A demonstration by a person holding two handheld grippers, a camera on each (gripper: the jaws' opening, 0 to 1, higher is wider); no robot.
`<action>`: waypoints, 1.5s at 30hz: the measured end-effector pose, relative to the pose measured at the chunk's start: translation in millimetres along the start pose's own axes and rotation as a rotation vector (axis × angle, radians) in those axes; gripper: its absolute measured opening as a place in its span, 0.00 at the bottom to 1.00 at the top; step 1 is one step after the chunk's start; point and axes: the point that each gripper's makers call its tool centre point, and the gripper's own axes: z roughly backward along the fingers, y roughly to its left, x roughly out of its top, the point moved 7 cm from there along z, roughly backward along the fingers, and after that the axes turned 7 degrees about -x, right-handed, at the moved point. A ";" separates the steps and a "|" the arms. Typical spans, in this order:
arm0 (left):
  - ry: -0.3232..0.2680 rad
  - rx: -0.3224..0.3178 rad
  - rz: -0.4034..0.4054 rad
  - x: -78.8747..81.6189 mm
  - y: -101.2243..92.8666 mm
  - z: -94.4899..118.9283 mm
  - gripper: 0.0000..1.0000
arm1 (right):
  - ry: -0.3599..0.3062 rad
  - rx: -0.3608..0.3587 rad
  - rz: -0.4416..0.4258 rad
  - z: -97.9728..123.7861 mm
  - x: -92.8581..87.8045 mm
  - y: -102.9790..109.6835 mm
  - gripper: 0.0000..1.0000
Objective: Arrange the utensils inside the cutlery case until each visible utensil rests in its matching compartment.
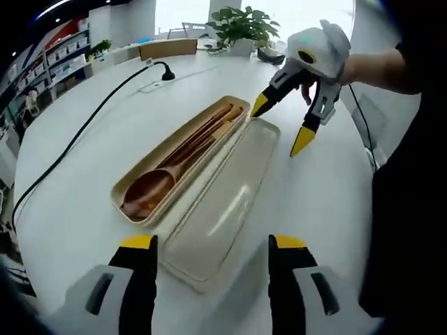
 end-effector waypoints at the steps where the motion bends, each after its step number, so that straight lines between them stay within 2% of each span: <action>1: 0.005 0.002 -0.011 -0.6 -1.5 -0.3 0.63 | -0.001 0.004 0.005 0.2 0.4 1.6 0.48; 4: 0.021 0.013 -0.059 -2.2 -4.2 -1.7 0.62 | 0.005 0.015 0.024 2.1 0.0 6.4 0.42; 6: 0.049 0.028 -0.143 -4.1 -3.9 -1.7 0.61 | 0.007 0.020 0.037 2.3 -0.5 7.6 0.39; 7: 0.034 0.005 -0.104 -5.1 -8.0 -4.6 0.60 | 0.008 0.021 0.038 2.2 -0.6 7.6 0.39; 16: 0.039 -0.005 -0.138 -2.3 -7.9 -3.9 0.56 | -0.012 0.052 0.086 -5.0 9.7 9.2 0.41; 25: 0.028 0.013 -0.113 1.8 -8.2 -5.2 0.49 | -0.050 0.074 0.118 -11.7 18.9 13.1 0.39; 27: 0.027 0.018 -0.107 2.0 -7.7 -5.5 0.49 | -0.070 0.082 0.170 -11.5 20.4 16.3 0.37; 35: 0.027 0.029 -0.107 1.4 -12.3 -4.2 0.49 | -0.063 0.096 0.191 -8.6 21.0 22.9 0.35; 37: 0.037 0.049 -0.125 0.9 -14.3 -2.0 0.49 | -0.059 0.101 0.188 -7.3 19.7 24.1 0.35; 39: 0.044 0.068 -0.189 0.2 -15.3 0.7 0.49 | -0.051 0.106 0.183 -6.1 18.1 24.4 0.34; 42: 0.053 0.066 -0.195 -4.1 -17.6 4.7 0.45 | -0.032 0.136 0.122 -1.7 15.6 26.4 0.34; 45: 0.051 0.066 -0.196 -6.8 -17.2 9.7 0.46 | -0.002 0.173 0.028 2.9 11.9 28.7 0.34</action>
